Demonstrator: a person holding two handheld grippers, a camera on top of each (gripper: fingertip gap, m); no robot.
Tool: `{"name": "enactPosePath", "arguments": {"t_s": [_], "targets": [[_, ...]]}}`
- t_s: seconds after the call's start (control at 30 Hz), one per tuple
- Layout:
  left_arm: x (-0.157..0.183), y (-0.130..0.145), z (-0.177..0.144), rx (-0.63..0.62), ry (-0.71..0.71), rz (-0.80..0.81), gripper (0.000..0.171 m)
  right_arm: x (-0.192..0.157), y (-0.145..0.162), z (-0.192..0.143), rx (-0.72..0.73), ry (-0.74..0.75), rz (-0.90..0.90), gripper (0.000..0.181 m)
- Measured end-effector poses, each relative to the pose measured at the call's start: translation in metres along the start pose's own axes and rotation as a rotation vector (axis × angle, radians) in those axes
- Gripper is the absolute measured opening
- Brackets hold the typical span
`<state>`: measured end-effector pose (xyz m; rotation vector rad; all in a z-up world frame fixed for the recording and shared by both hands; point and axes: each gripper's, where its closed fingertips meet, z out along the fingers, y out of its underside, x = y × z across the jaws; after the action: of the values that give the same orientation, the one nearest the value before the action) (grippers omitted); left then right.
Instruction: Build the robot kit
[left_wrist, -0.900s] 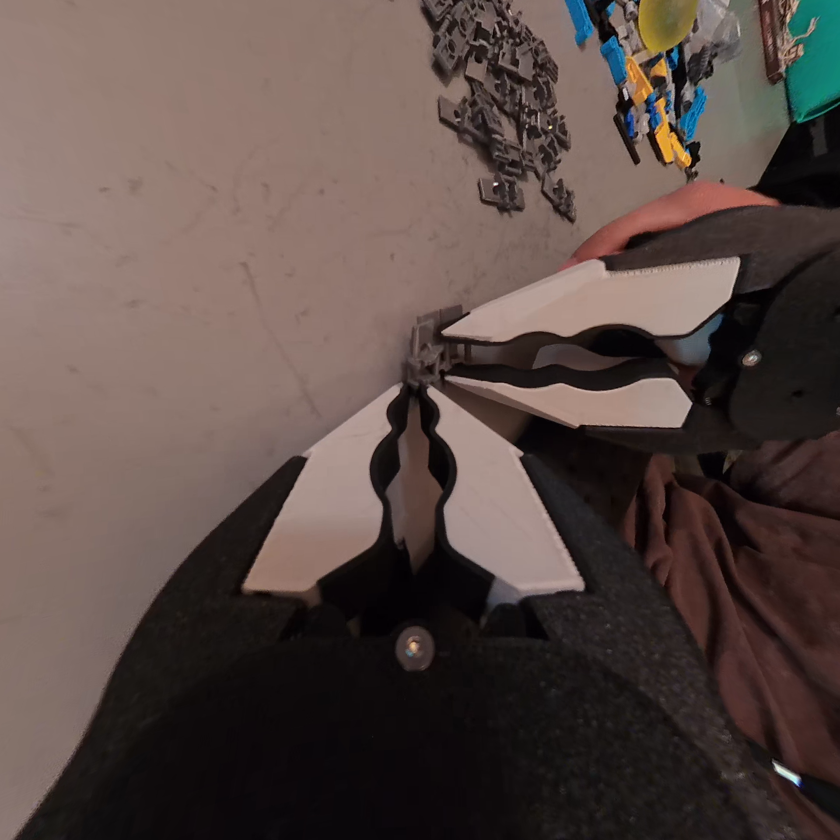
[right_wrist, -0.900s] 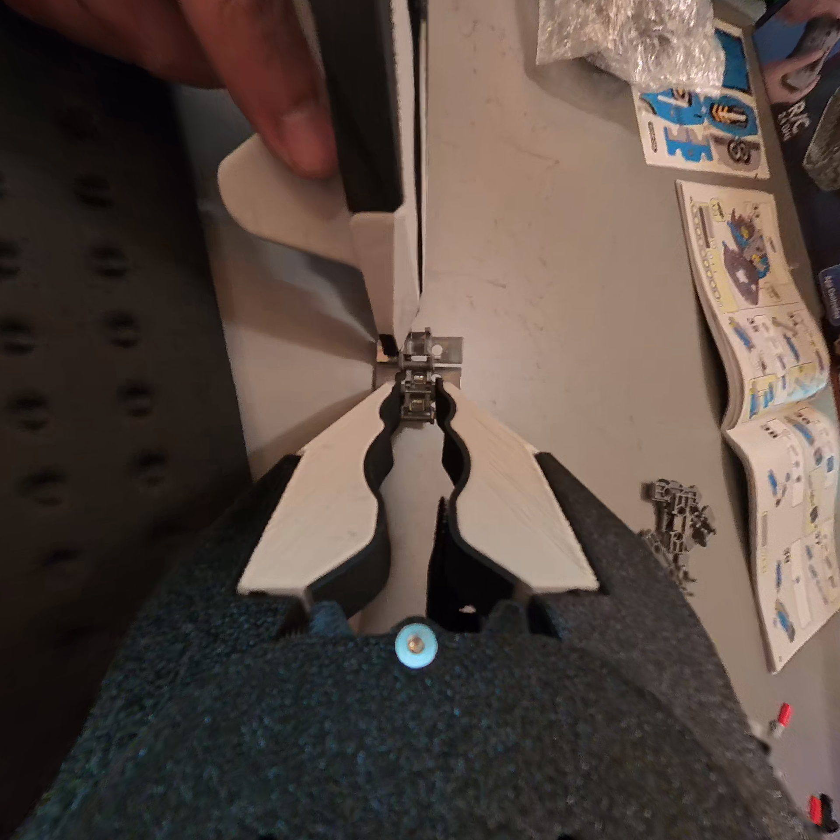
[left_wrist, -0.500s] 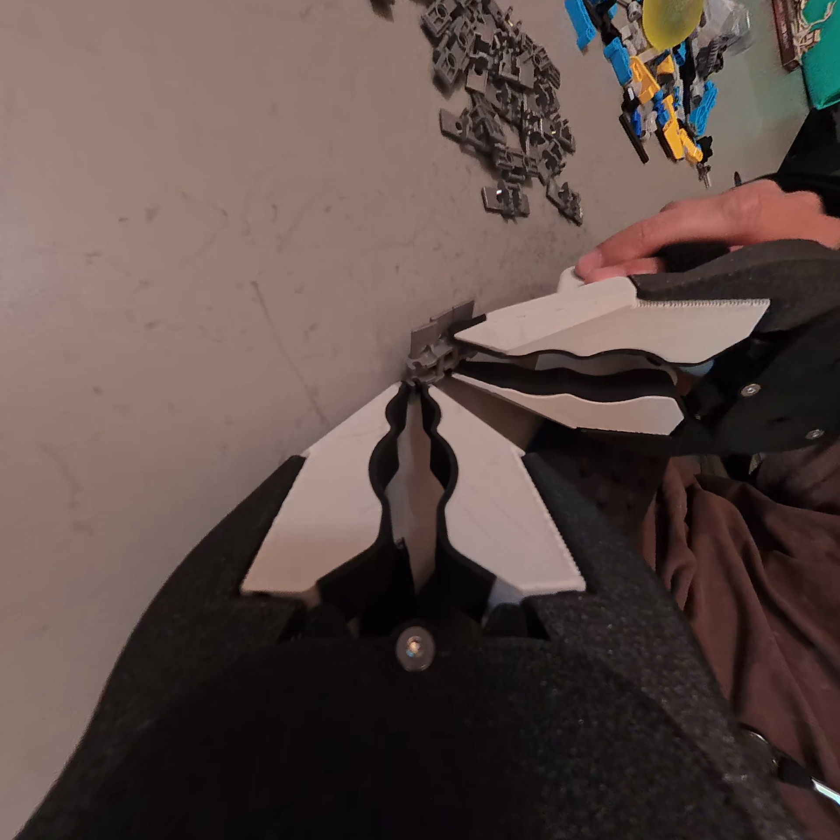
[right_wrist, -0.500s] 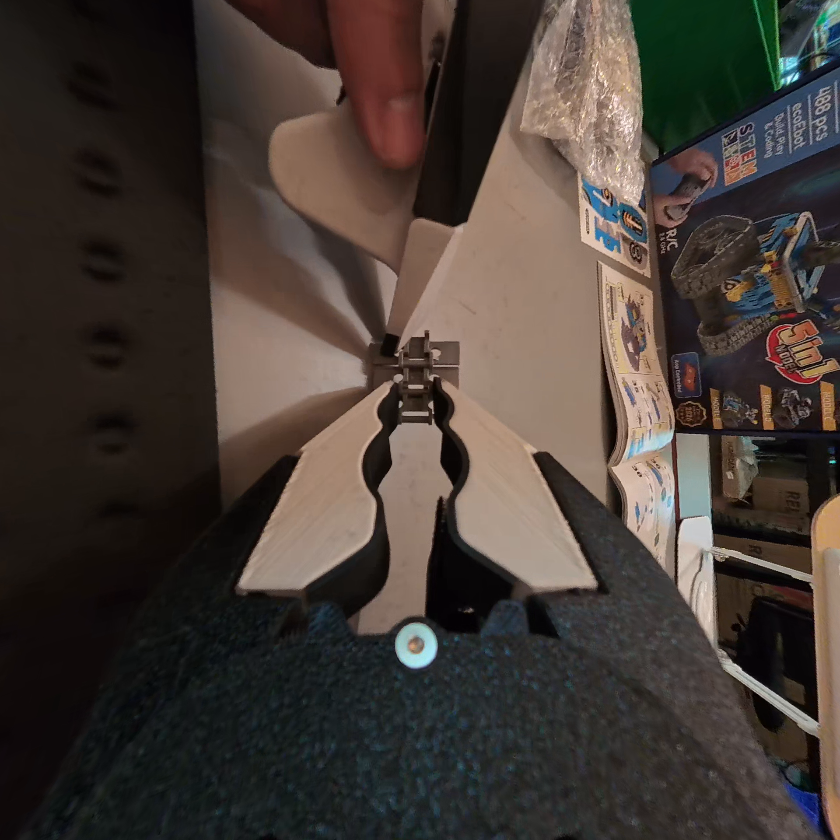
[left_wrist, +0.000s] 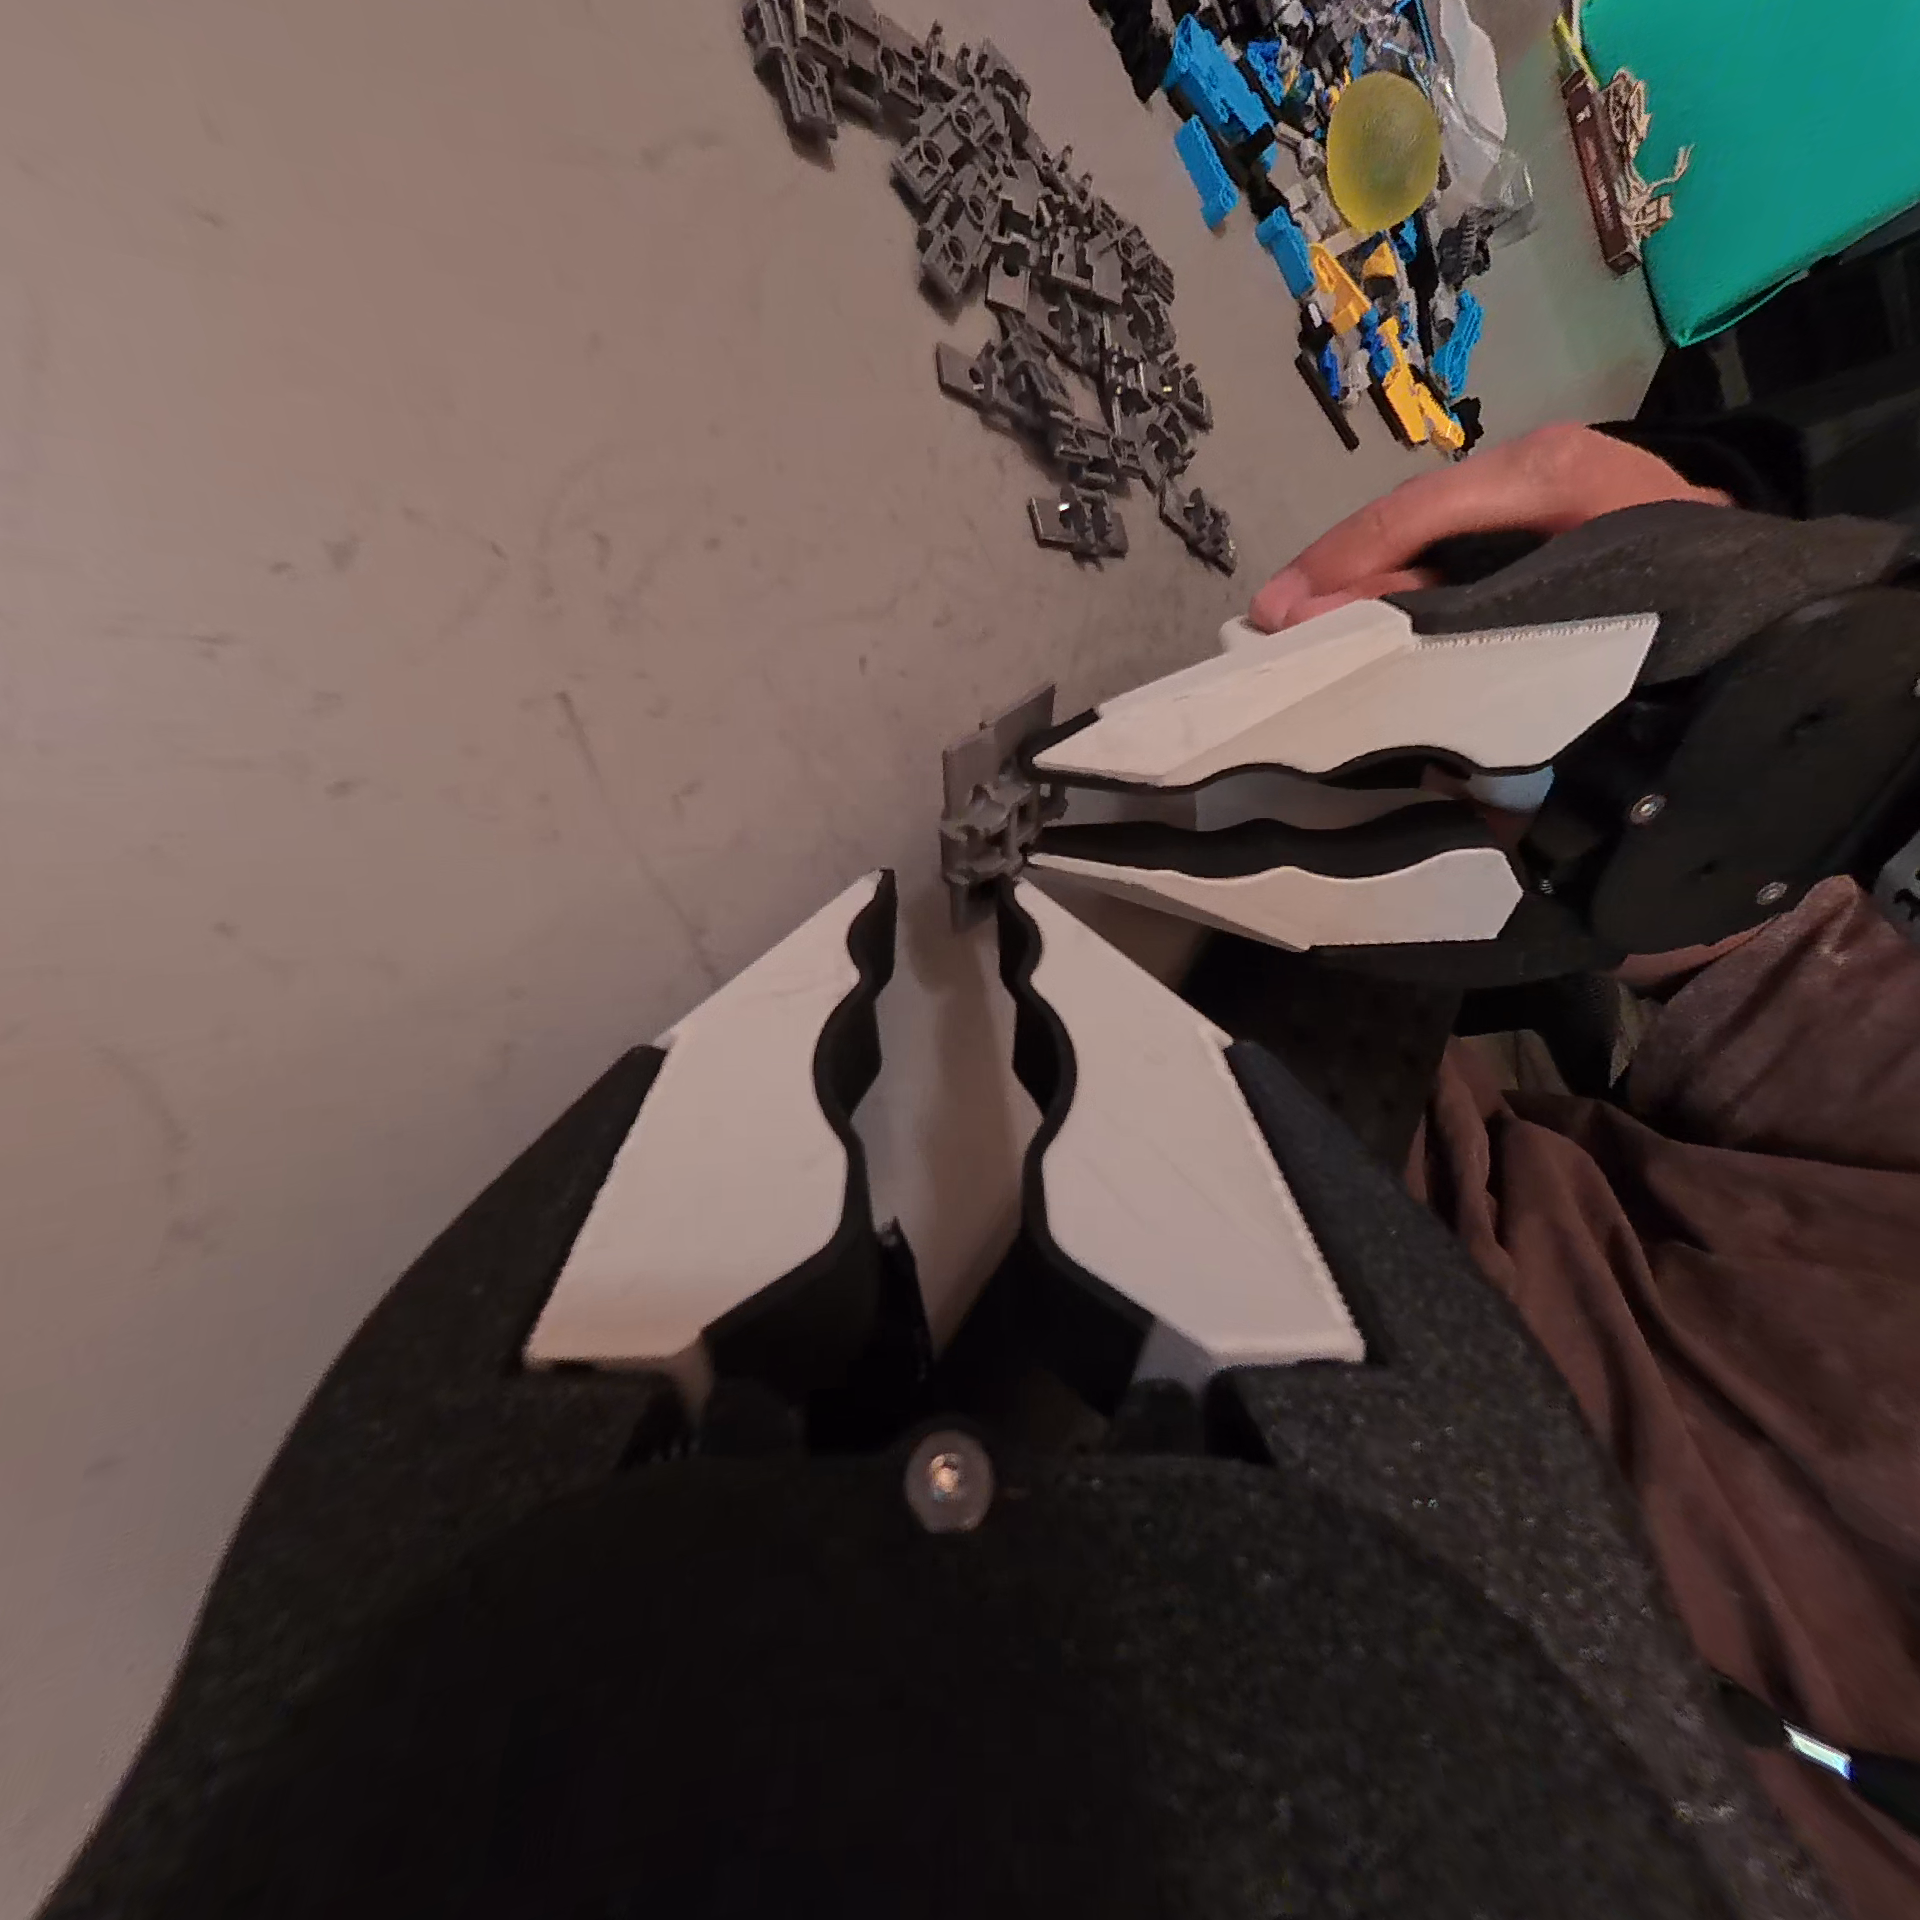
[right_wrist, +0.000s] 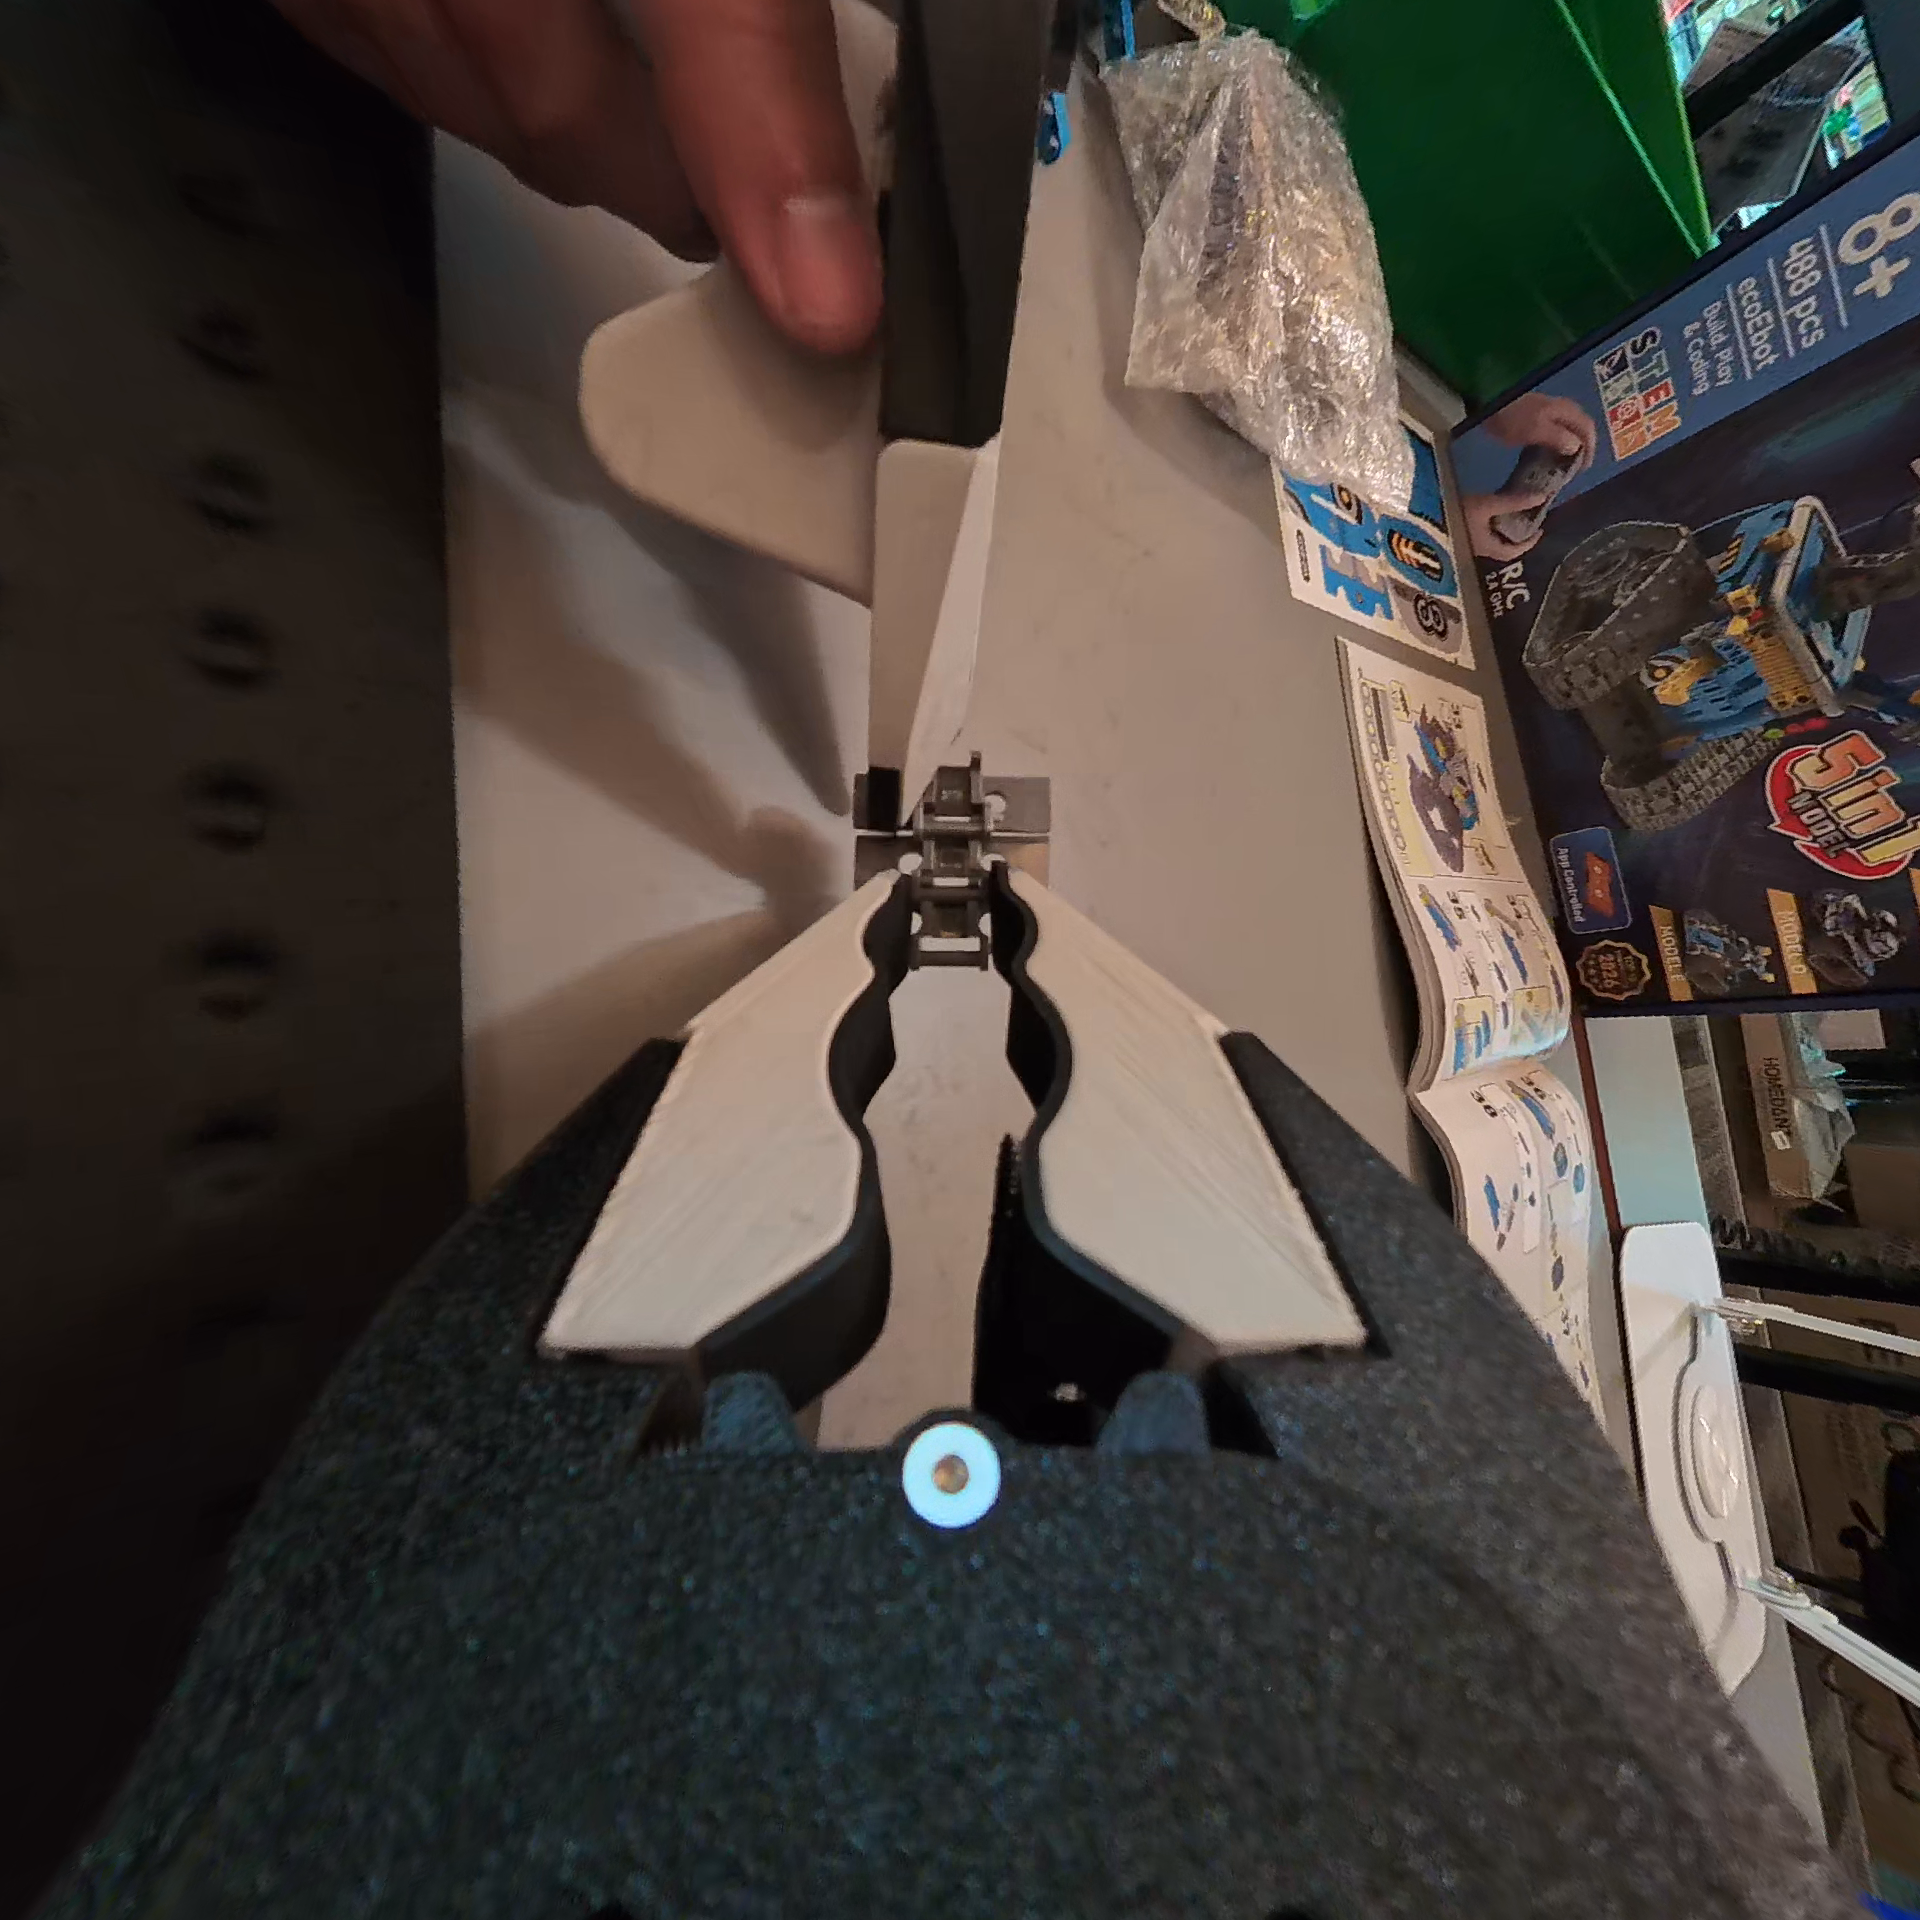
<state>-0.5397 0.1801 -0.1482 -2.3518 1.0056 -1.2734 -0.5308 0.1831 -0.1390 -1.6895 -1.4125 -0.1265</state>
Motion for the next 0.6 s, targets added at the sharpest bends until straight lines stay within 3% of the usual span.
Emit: {"name": "enactPosePath", "arguments": {"t_s": [0.6], "targets": [[-0.002, -0.0021, -0.0072, 0.015, -0.001, 0.007, 0.021, 0.001, -0.0001, 0.0006, 0.02, -0.024, 0.054, 0.015]]}}
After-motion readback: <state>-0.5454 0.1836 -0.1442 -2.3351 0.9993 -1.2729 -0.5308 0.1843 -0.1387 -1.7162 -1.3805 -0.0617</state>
